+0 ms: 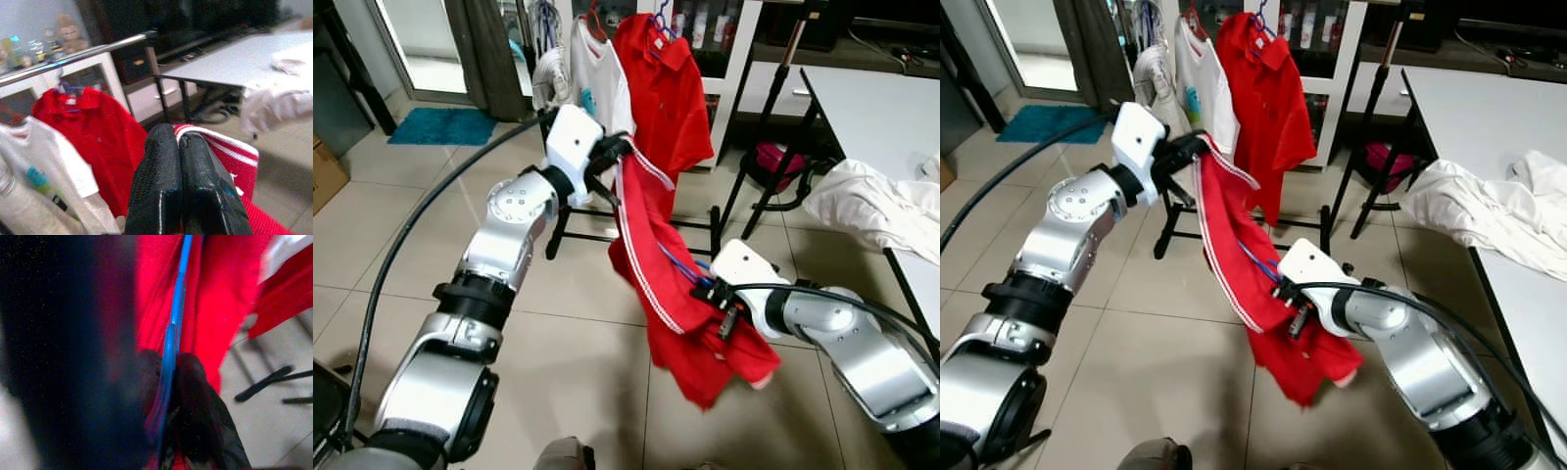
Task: Hang hanger
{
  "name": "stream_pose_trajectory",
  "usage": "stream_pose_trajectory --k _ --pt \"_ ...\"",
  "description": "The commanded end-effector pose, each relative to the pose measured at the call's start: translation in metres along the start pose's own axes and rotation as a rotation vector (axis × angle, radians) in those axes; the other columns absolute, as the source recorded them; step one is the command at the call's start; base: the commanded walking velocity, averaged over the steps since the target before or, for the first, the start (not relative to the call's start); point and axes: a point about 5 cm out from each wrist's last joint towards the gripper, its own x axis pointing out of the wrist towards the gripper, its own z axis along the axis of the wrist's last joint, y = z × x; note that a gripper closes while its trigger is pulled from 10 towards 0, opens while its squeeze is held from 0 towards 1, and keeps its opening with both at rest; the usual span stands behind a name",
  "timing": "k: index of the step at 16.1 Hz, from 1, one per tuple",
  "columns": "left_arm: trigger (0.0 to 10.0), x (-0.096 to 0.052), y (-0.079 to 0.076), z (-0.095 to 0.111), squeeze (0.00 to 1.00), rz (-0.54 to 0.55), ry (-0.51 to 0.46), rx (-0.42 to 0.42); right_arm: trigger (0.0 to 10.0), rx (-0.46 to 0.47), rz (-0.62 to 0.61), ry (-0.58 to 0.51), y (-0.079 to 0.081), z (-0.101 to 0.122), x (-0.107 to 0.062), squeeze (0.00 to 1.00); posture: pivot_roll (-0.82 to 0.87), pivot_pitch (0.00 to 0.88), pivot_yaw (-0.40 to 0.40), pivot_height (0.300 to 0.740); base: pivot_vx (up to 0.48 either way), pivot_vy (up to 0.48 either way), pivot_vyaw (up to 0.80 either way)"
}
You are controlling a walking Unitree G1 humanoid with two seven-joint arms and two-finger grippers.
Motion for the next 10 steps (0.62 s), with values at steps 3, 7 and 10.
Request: stream_pose_trajectory --k 3,7,10 --pt "0.0 0.003 -0.015 0.004 0.0 -0.086 -0.001 0.043 0.0 -0.052 0.115 0.112 0.0 -0.007 -0.003 0.0 0.05 0.064 0.007 0.74 0.0 0.0 0.0" --pt "0.0 0.01 -0.047 0.003 0.0 -0.154 -0.019 0.011 0.0 -0.003 0.08 0.063 -0.004 0.007 0.017 0.0 0.06 0.069 0.009 0.74 0.0 0.0 0.0" --pt "0.0 -0.004 -0.024 -0.009 0.0 -0.065 0.073 0.099 0.0 0.027 0.11 0.099 -0.001 -0.011 0.006 0.0 0.07 0.07 0.001 0.74 0.0 0.0 0.0"
